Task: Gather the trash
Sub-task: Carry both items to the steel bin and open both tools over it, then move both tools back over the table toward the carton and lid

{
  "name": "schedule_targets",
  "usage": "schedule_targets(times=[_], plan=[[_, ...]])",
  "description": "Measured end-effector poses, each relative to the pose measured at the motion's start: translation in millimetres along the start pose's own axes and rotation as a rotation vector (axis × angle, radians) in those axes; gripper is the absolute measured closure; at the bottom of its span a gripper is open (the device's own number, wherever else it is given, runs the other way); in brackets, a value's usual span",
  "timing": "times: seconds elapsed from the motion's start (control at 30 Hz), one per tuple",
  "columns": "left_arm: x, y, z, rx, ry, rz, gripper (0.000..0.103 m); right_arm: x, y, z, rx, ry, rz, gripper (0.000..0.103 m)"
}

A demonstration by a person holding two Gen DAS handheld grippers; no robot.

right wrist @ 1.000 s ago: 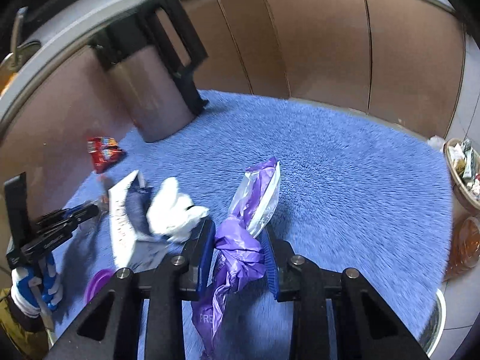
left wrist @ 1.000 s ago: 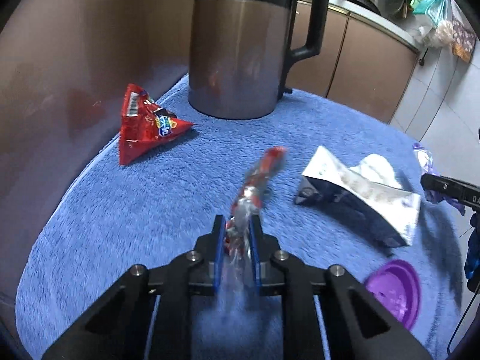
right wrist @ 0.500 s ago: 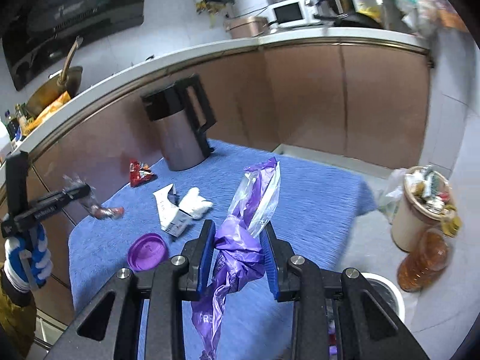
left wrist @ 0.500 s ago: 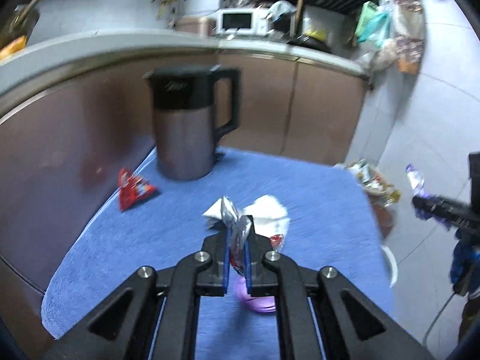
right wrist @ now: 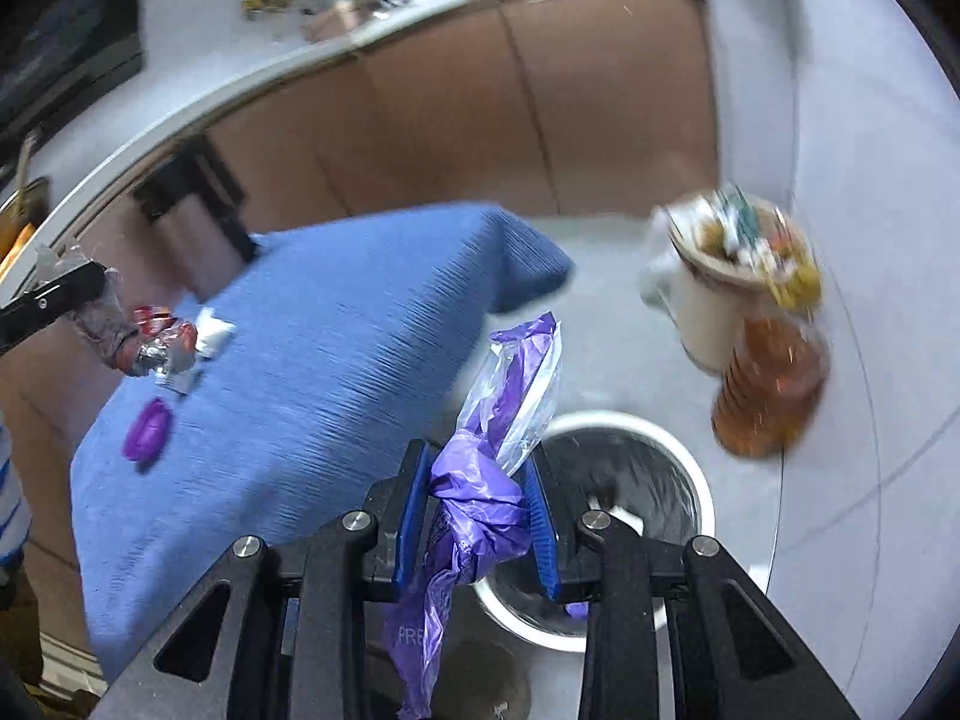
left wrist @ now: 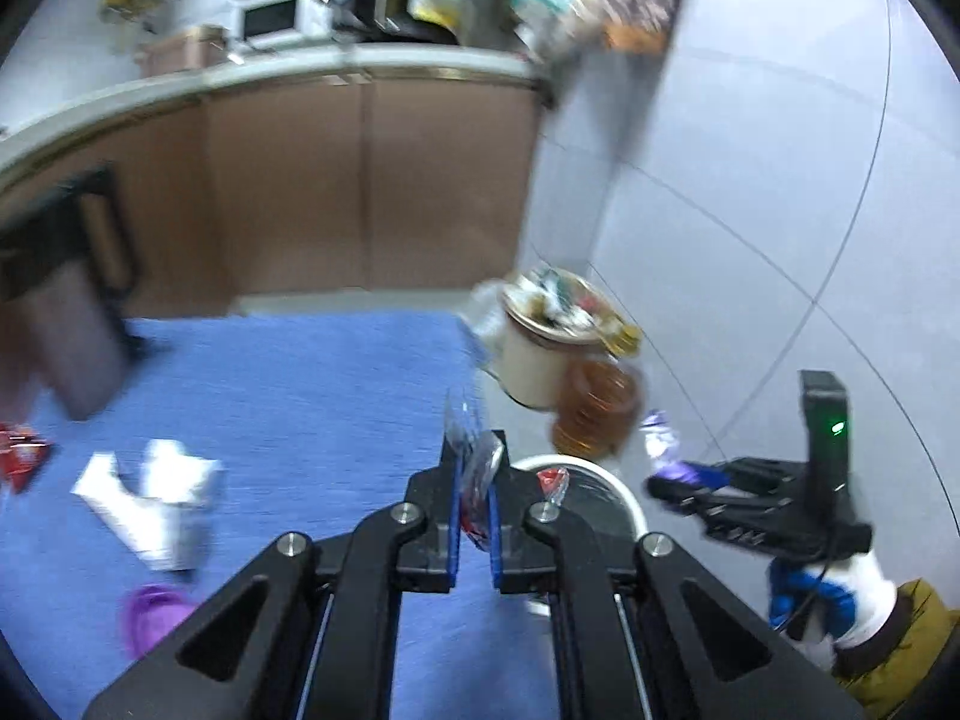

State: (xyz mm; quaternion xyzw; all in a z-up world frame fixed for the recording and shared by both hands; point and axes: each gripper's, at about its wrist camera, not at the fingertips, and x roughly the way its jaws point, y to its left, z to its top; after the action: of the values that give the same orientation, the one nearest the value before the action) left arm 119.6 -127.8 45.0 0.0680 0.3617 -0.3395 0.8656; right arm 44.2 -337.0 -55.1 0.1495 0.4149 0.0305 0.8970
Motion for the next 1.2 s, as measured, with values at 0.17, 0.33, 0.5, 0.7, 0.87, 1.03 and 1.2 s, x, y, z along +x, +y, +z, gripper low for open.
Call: schedule_targets(times=[0.17,0.33,0.5,0.7,0.87,1.03,1.2], plan=[[84,-45,-4,0.030,0.109,-0.044,0.095,28,-37,-16,0.046,0.064,-0.032,0.073],[136,-66,-13,0.039,0.178,-0.062,0.094,56,-63,-27,0.077,0.120,-0.065,0.061],[154,-71,-17,0.025,0.216,-0.091,0.094,58,-73,-32,0.073,0.122,-0.098,0.046],[137,-74,-13,0.015,0.181,-0.095,0.092,31,-71,-32,0.070,0.067,-0.129,0.027],[84,-73,-6,0.019,0.037,-0.026,0.092,-19,-50,-18,0.055,-0.064,-0.136,0.014],[26,-61,-2,0.018,-0.056,0.014,0.092,-77,-17,-2,0.024,-0.235,-0.131,0.000],[-32,-35,-8,-0.003,-0.109,0.052,0.090,-134,22,12,-0.014,-0.404,-0.056,0.000]])
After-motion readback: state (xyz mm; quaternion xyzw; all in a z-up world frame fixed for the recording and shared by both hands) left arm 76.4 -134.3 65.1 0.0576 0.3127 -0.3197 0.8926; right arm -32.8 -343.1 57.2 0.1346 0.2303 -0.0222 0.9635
